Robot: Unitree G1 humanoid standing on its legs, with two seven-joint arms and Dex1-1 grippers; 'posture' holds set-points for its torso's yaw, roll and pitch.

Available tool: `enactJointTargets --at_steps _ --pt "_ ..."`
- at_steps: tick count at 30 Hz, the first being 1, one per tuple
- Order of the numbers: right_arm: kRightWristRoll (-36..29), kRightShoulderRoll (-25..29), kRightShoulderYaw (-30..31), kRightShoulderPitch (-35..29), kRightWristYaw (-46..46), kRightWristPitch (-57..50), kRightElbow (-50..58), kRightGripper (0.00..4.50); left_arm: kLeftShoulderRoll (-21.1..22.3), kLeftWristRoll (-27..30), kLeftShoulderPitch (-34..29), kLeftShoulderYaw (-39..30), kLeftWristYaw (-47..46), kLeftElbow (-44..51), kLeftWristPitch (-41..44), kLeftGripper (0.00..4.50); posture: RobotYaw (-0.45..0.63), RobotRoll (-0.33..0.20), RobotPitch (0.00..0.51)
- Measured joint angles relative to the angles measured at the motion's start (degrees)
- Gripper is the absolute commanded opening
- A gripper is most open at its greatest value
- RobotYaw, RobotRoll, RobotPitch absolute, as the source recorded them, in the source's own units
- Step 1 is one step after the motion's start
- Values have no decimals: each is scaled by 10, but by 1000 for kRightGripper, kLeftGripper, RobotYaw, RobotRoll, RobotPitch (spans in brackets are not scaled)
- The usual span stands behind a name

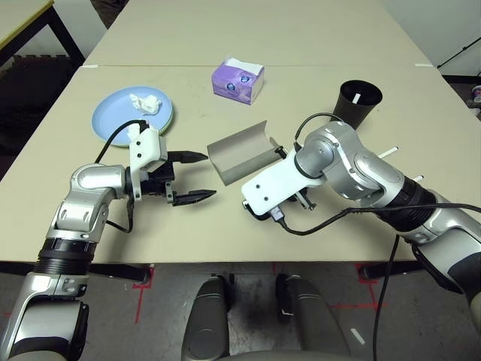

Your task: Organize and tidy the items on the table.

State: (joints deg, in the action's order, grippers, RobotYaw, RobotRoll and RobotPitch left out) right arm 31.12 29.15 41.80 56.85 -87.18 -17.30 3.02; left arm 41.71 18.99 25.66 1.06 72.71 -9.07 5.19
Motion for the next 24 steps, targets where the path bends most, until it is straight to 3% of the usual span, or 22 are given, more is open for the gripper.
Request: enactJointTargets --at_steps 16,24 --pt "-75 2 -58 133 -43 -12 -84 401 0 -4 9 0 1 -6 0 4500 48 0 147" --pt "-61 -39 -77 182 77 52 -198 401 0 -8 10 0 0 -7 -1 4500 61 0 151"
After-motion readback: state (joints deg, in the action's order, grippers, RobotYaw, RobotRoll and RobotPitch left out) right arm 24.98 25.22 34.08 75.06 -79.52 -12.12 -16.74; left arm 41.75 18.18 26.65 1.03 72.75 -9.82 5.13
